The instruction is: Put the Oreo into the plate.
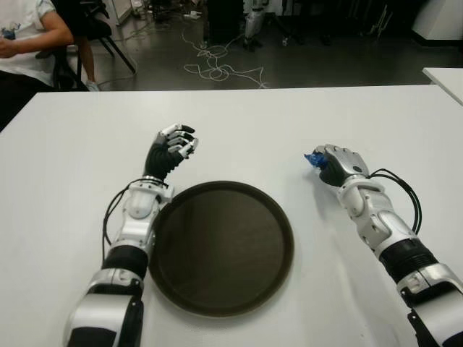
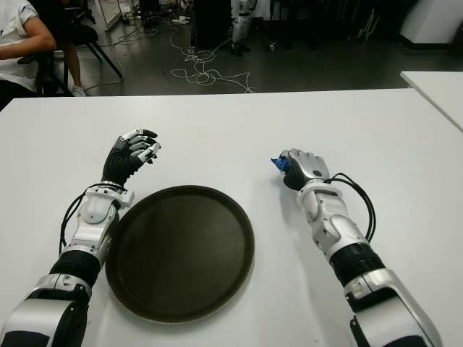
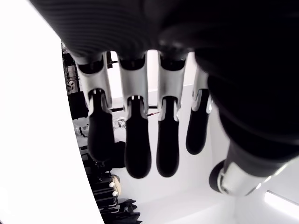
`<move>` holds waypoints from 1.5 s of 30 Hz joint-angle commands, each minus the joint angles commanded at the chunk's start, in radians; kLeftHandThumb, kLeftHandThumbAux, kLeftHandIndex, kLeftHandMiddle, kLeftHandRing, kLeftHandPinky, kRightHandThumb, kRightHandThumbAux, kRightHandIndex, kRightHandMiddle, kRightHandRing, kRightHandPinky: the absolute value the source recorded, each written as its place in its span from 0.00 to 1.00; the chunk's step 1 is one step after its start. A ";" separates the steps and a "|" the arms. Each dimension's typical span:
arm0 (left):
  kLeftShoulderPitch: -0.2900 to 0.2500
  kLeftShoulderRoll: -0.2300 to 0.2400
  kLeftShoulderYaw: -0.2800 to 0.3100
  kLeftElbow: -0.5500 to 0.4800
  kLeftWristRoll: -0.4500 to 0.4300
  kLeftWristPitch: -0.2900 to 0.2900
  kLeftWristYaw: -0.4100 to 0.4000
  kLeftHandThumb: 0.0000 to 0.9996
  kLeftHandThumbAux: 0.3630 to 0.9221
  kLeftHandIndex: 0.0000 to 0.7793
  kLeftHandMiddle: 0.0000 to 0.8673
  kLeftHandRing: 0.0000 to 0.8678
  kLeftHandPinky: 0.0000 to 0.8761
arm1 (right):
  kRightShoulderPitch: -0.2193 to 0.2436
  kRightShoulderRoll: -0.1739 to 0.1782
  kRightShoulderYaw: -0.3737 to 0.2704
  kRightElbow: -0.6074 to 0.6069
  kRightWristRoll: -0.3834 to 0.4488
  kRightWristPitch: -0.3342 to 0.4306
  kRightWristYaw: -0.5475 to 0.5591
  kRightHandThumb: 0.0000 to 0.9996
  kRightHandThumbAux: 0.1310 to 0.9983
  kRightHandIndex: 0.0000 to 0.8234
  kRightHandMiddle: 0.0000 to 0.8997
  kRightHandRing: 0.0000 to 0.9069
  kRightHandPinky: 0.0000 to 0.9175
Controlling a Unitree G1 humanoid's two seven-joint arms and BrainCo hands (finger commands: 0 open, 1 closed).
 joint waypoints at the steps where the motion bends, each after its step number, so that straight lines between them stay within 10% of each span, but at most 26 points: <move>1: 0.000 0.000 0.000 -0.001 0.000 0.002 0.000 0.83 0.57 0.49 0.58 0.62 0.65 | 0.000 0.001 -0.001 -0.001 0.000 -0.001 -0.002 0.70 0.70 0.50 0.32 0.32 0.38; 15: -0.008 0.005 -0.008 0.014 0.019 -0.003 0.016 0.83 0.57 0.49 0.58 0.63 0.65 | 0.012 -0.001 -0.018 -0.030 -0.003 -0.007 -0.036 0.70 0.70 0.50 0.35 0.37 0.45; 31: -0.013 0.003 -0.010 0.018 0.016 -0.003 0.010 0.83 0.57 0.50 0.58 0.63 0.66 | 0.130 -0.010 -0.034 -0.467 -0.053 0.039 0.022 0.70 0.70 0.50 0.55 0.58 0.63; 45: -0.012 0.006 -0.013 0.019 0.023 -0.003 0.019 0.83 0.57 0.49 0.58 0.63 0.64 | 0.018 0.134 0.109 -0.631 -0.117 -0.015 0.102 0.69 0.70 0.51 0.67 0.70 0.71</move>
